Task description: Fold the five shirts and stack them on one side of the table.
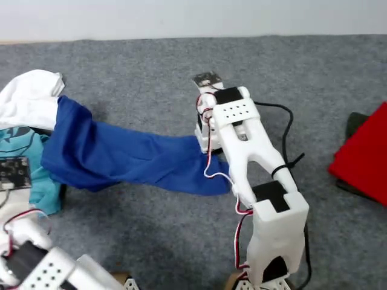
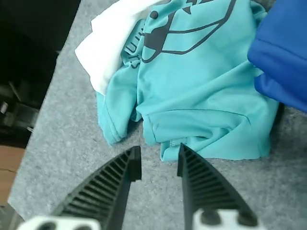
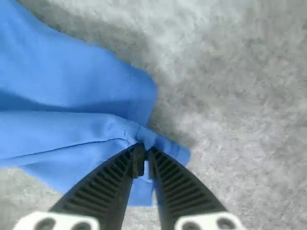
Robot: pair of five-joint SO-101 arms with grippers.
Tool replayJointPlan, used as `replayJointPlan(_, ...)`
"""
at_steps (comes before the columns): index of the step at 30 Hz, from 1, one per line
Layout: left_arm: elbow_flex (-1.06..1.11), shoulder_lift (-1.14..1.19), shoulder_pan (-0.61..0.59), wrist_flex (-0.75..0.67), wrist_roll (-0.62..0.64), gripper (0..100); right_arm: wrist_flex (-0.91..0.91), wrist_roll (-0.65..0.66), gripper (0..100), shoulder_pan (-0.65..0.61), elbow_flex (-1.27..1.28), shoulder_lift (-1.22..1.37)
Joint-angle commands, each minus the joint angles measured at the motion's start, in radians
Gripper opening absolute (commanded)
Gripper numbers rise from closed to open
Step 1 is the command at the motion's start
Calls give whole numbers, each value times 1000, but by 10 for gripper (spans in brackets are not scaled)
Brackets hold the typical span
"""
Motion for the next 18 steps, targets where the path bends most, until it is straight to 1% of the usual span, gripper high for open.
replayJointPlan(1, 41, -129, 2, -18, -31, 131, 71, -25, 158, -30, -77, -13)
replayJointPlan(3, 81, -199, 3, -17, -31, 131, 99, -43, 190, -33, -86, -13)
replayJointPlan(7, 154, -339, 5, -15, -31, 133, 110, -41, 191, -47, -91, -8)
replayJointPlan(12, 228, -493, 0, -14, -68, 133, 74, -43, 191, -65, -91, 12)
replayJointPlan(18, 249, -497, -2, -14, -74, 133, 25, -43, 190, -68, -92, 85)
